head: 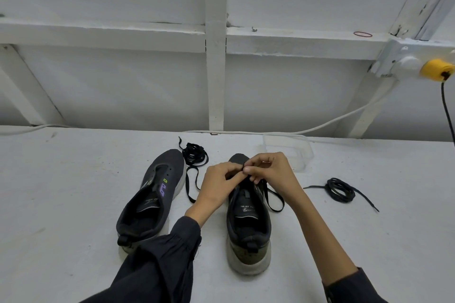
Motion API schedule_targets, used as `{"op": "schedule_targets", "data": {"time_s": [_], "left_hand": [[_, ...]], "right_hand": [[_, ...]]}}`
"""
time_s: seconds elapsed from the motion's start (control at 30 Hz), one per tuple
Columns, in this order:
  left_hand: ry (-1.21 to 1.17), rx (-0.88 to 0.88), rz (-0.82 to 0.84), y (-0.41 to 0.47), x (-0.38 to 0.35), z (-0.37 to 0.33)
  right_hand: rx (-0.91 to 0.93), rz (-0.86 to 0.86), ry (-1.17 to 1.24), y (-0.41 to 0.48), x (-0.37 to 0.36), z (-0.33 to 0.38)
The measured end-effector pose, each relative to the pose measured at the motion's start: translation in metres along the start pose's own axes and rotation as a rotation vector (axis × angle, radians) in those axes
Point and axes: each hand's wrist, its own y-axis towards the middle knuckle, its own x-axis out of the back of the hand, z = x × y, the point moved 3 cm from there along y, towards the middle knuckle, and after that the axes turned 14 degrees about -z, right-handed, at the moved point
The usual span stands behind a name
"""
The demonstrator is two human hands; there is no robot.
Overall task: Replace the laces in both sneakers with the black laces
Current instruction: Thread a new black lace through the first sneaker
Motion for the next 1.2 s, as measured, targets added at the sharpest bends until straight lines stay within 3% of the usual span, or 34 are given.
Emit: {"op": "schedule_targets", "data": {"time_s": [0.27,0.4,0.5,0.67,0.97,1.2], "left_hand": [[-0.001,0.017,0.04,0.004,-0.004,0.003],[-0.233,0.138,-0.012,0.001,-0.01,0.002],[-0.326,0.156,0.055,0.0,-0.014,0.003],[-0.236,0.118,0.091,-0.005,-0.02,0.006],[-0.138,0.1,0.089,0.0,-0.025,0.007],[-0.21,0.133,0.115,0.0,-0.026,0.01]], "right_hand": [[0.082,-0.008,-0.073,-0.003,-0.001,0.004],[0.072,-0.033,-0.124,-0.002,-0.002,0.005],[0.12,-0.051,-0.214,-0.002,-0.003,0.006],[0.195,-0.055,-0.311,-0.001,-0.003,0.011],[0.104,-0.05,0.005,0.0,-0.002,0.045],[0.187,-0.062,0.314,0.026,0.006,0.109]]}}
